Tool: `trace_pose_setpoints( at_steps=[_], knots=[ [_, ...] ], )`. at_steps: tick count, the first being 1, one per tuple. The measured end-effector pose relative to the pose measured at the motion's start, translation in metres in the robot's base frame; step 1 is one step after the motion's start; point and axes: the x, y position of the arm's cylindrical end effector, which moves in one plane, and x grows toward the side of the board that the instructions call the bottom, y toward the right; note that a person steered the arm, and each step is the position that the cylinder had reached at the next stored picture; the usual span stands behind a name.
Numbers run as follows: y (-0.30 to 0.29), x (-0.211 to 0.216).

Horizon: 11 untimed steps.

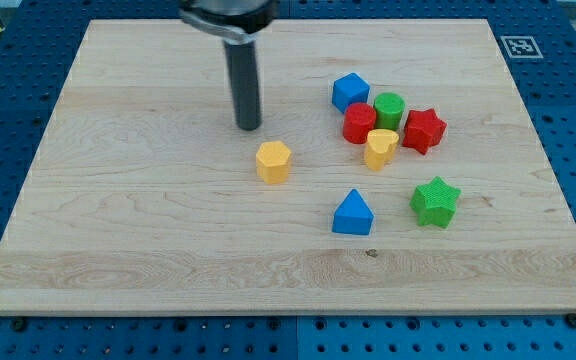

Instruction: Move your arm towards green circle

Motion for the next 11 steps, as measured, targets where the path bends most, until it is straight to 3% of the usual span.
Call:
trace_pose_setpoints(
  at_steps=[1, 2, 3, 4, 5, 6, 7, 8, 9, 11],
  knots=[
    [0.048, 0.023],
    [0.055, 0.046],
    [-0.032, 0.008],
    [-0.074, -0.047],
    [-0.026, -0.076],
    [0.037, -0.135],
    [0.131, -0.141],
    [0.204, -0.082],
    [0.192, -0.021],
    [0.036, -0.02]
  ],
)
